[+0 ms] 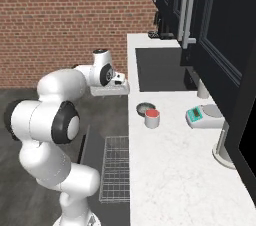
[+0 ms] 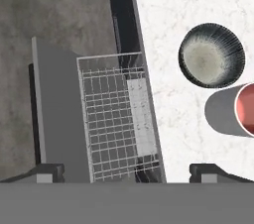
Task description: Pick up the cup and bowl from the counter, place them in the dishwasher, and close the dishwasher door.
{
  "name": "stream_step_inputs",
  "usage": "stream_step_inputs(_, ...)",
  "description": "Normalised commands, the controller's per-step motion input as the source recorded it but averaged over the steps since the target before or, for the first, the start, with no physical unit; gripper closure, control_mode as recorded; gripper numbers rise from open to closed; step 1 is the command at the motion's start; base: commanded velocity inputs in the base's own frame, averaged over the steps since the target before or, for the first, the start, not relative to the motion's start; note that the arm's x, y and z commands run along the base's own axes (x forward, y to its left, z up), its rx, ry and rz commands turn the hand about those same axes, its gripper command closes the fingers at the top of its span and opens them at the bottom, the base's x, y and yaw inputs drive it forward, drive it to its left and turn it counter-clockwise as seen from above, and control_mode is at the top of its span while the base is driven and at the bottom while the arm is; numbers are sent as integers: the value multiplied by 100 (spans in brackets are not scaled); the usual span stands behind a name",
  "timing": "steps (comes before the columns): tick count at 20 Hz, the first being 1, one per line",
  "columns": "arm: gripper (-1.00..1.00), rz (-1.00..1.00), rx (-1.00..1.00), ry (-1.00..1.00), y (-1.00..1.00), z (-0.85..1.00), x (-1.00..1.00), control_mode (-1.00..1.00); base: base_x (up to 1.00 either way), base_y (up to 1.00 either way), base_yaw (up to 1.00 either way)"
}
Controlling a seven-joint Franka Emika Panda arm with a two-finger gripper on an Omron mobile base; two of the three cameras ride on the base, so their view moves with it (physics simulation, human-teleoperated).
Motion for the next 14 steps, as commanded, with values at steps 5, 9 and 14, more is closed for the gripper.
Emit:
stream_step_inputs(5,-100,0,-5,9,-20,-36,38,-100,0,0,0)
stream_step_inputs(9,-100,0,-5,9,-23,-41,45,-100,0,0,0)
stream_step_inputs(14,-100,0,0,10,-33,-20,43,-100,0,0,0)
